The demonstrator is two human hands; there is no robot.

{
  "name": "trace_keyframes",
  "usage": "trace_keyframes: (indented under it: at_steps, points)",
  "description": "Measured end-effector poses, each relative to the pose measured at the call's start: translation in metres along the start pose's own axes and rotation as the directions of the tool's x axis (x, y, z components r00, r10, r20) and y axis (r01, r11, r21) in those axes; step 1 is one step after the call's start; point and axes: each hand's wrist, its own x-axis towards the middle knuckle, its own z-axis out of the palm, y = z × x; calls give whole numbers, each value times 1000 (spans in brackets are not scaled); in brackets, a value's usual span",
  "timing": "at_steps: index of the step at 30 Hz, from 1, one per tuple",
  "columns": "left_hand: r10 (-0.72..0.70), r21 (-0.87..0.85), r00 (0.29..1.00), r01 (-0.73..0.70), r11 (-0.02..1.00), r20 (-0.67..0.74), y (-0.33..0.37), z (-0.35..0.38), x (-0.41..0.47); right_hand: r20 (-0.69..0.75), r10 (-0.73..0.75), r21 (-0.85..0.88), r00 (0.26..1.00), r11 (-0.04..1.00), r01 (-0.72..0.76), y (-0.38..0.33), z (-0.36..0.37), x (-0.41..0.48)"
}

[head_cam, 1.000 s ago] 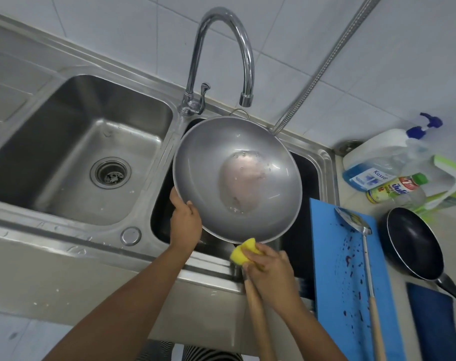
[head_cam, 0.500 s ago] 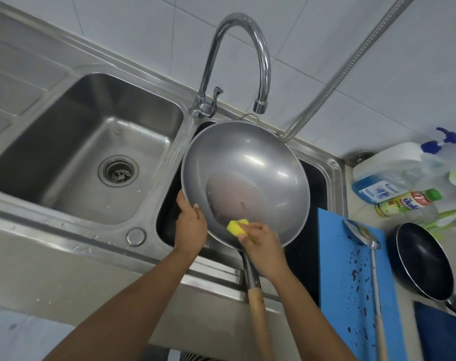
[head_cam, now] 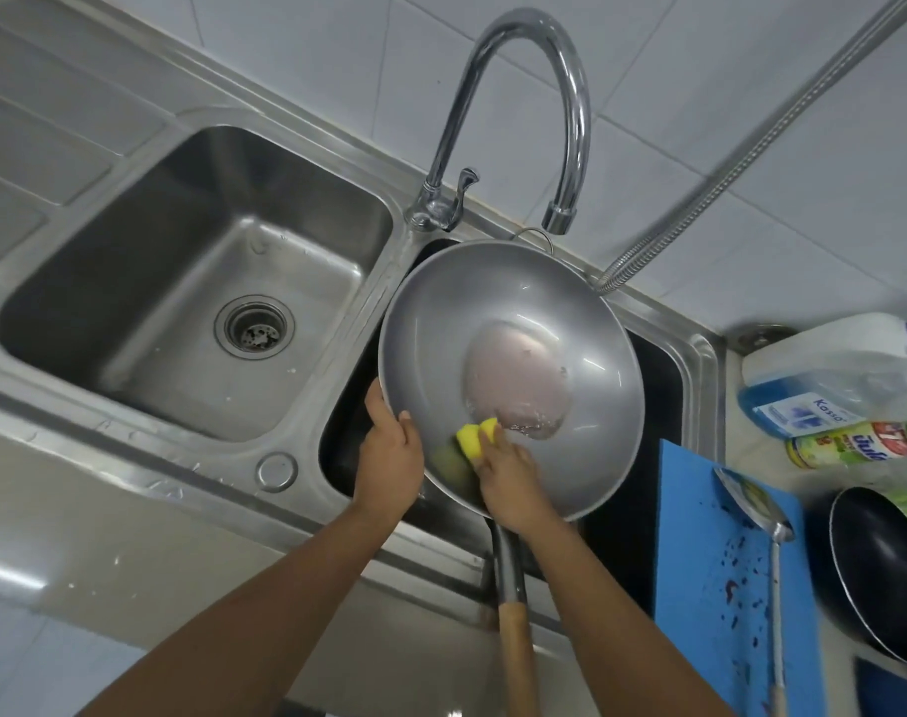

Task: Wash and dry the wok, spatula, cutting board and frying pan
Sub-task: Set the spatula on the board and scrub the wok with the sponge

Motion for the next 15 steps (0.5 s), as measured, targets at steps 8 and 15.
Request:
trace_keyframes:
  at_steps: [8, 15]
  points:
    - [-31, -30, 999, 32, 999, 35, 3, -2, 0, -133, 144, -62, 981, 986, -153, 28, -22, 45]
    - [-23, 7, 1000, 23, 1000, 16, 2, 0, -1, 39, -217, 270, 975, 942, 199, 18, 7, 18]
